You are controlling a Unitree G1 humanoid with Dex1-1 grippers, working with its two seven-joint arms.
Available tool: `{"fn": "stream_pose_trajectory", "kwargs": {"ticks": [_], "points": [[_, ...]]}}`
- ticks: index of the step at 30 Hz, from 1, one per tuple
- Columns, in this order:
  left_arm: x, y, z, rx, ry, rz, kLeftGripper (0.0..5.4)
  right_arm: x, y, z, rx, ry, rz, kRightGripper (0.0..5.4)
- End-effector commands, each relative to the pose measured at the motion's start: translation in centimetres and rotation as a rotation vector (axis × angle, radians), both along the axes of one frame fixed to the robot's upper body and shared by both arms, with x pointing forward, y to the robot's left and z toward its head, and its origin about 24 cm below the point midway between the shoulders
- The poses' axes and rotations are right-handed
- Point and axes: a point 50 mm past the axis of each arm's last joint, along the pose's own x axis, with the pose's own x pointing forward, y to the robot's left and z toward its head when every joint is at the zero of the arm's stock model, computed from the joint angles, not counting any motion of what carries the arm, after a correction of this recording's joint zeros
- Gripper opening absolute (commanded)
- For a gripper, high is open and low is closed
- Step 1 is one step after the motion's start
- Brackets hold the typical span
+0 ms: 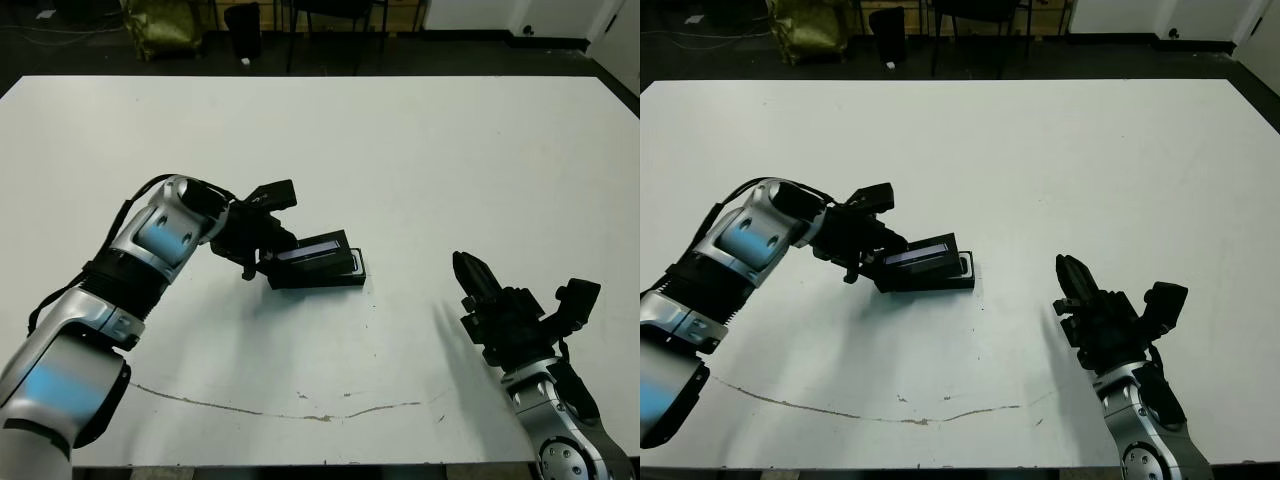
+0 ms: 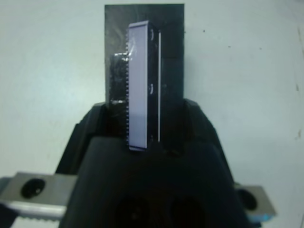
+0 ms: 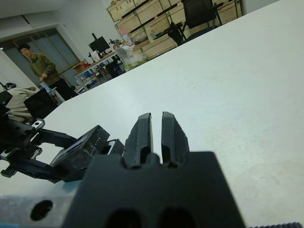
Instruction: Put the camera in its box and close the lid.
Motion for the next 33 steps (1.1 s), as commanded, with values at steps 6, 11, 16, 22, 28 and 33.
{"fn": "stream_pose_trajectory", "kwargs": {"ticks": [6,11,16,22,28,33], "points": [[0.1,-0.6,-0.6,0.036,0.010,-0.021,2.23,-0.2,-0.2,-0.4,-0.003,0.033,-0.006,0.00],[0.2,-1.1,-0.5,0.031,0.006,-0.038,2.23,-0.3,-0.1,-0.4,-0.009,0.039,-0.009,0.00],[0.2,-1.6,-0.6,0.026,0.017,-0.046,2.23,-0.2,-0.2,-0.5,-0.014,0.029,0.000,0.00],[0.2,-1.9,-0.7,0.041,0.009,-0.056,2.23,-0.2,-0.1,-0.5,-0.003,0.026,0.004,0.00],[0.2,-2.3,-1.0,0.048,0.007,-0.071,2.23,-0.2,-0.1,-0.5,-0.010,0.029,0.011,0.00],[0.1,-2.6,-1.4,0.072,0.023,-0.075,2.23,-0.3,0.0,-0.6,-0.004,0.036,0.009,0.00]]}}
